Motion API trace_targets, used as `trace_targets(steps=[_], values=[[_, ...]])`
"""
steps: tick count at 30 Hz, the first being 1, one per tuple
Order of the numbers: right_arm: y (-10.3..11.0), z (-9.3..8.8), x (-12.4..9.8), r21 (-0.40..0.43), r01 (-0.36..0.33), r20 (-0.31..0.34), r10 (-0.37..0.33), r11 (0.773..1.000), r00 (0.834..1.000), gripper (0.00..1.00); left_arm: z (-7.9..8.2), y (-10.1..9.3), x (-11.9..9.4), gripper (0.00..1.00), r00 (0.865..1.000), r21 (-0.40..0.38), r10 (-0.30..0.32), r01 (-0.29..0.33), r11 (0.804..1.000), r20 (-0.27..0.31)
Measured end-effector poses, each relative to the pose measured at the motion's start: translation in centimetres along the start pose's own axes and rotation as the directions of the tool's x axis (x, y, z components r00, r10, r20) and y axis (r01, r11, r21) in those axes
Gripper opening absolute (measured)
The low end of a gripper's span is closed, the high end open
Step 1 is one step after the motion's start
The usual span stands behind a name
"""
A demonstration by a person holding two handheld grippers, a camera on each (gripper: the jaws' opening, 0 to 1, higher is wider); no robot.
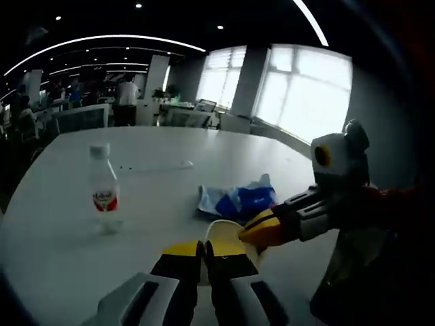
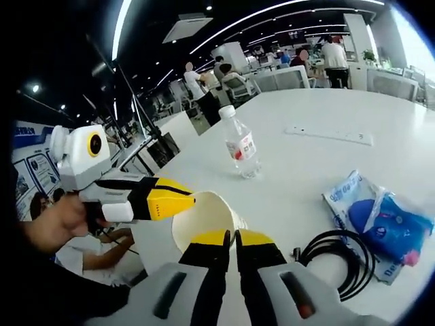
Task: Arrange the tabletop items into an orderly group along one side of the table until the central work area is clear of visible clutter.
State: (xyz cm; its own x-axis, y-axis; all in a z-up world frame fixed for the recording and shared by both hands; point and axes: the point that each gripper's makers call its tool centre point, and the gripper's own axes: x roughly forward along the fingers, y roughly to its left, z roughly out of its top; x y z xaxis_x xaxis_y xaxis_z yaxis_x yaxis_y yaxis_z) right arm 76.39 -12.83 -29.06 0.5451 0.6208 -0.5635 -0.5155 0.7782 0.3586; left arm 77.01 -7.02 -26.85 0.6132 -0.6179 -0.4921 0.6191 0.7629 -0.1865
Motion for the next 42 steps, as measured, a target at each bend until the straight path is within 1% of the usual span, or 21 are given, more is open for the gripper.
trace_targets(steps=[2, 3, 5, 8, 10, 13, 15, 19, 22, 25, 29, 32, 34, 37, 38, 42], values=[[-0.1, 0.0, 0.0, 0.004, 0.009, -0.001, -0.009, 1.0, 1.0, 0.0, 0.1, -0.1, 0.1, 0.04, 1.0, 0.041, -0.01, 0.01, 0.999, 0.003], [-0.2, 0.0, -0.1, 0.002, 0.017, -0.002, -0.017, 1.0, 1.0, 0.0, 0.3, -0.5, 0.1, 0.05, 0.999, 0.099, -0.035, 0.033, 0.995, 0.01], [-0.2, 0.0, 0.0, 0.004, 0.017, -0.007, -0.017, 1.0, 1.0, 0.0, 0.4, -0.7, 0.1, 0.09, 0.999, 0.144, -0.041, 0.039, 0.989, 0.011], [-0.4, -0.1, 0.0, -0.003, 0.028, -0.012, -0.028, 1.0, 1.0, 0.0, 0.4, -1.2, 0.1, 0.14, 0.998, 0.171, -0.06, 0.057, 0.984, 0.009], [-0.4, -0.1, 0.0, -0.004, 0.028, -0.014, -0.028, 1.0, 1.0, 0.0, 0.5, -1.4, 0.0, 0.18, 0.998, 0.192, -0.054, 0.051, 0.98, 0.01], [-0.7, 0.1, 0.0, -0.002, 0.036, -0.015, -0.036, 0.999, 0.999, 0.0, 0.3, -1.6, -0.2, 0.25, 0.998, 0.212, -0.059, 0.058, 0.976, -0.002], [-0.9, 0.3, 0.2, -0.002, 0.037, -0.015, -0.037, 0.999, 0.999, 0.0, 0.1, -1.6, -0.4, 0.26, 0.998, 0.228, -0.059, 0.059, 0.972, -0.007], [-1.1, 0.8, 0.3, -0.01, 0.04, -0.015, -0.041, 0.999, 0.999, 0.0, -0.4, -1.5, -0.7, 0.35, 0.998, 0.243, -0.056, 0.06, 0.968, -0.025], [-1.1, 1.2, 0.5, -0.021, 0.042, -0.018, -0.042, 0.999, 0.999, 0.0, -0.8, -1.3, -1.0, 0.37, 0.998, 0.247, -0.048, 0.056, 0.967, -0.038], [-1.2, 1.9, 0.6, -0.043, 0.042, -0.021, -0.043, 0.998, 0.999, 0.0, -0.8, -1.0, -1.4, 0.37, 0.998, 0.217, -0.043, 0.05, 0.975, -0.033], [-1.3, 2.8, 0.8, -0.058, 0.037, -0.022, -0.039, 0.998, 0.999, 0.0, -1.0, -0.9, -1.6, 0.41, 0.999, 0.207, -0.034, 0.041, 0.977, -0.04], [-1.4, 3.4, 0.9, -0.073, 0.036, -0.018, -0.037, 0.997, 0.999, 0.0, -1.4, -0.6, -1.7, 0.46, 0.998, 0.182, -0.03, 0.039, 0.983, -0.056], [-1.4, 4.0, 1.1, -0.079, 0.036, -0.012, -0.037, 0.996, 0.999, 0.0, -1.5, -0.5, -1.7, 0.48, 0.998, 0.182, -0.027, 0.038, 0.983, -0.064], [-1.8, 4.8, 1.5, -0.089, 0.034, -0.012, -0.036, 0.995, 0.999, 0.0, -1.4, -0.5, -1.7, 0.5, 0.997, 0.178, -0.035, 0.045, 0.983, -0.063], [-1.8, 5.2, 1.6, -0.096, 0.032, -0.011, -0.033, 0.995, 0.999, 0.0, -1.4, -0.6, -1.7, 0.51, 0.997, 0.181, -0.047, 0.057, 0.982, -0.063], [-2.0, 6.0, 1.7, -0.111, 0.038, -0.015, -0.04, 0.993, 0.999, 0.0, -1.1, -0.9, -1.7, 0.59, 0.996, 0.196, -0.057, 0.069, 0.978, -0.07]])
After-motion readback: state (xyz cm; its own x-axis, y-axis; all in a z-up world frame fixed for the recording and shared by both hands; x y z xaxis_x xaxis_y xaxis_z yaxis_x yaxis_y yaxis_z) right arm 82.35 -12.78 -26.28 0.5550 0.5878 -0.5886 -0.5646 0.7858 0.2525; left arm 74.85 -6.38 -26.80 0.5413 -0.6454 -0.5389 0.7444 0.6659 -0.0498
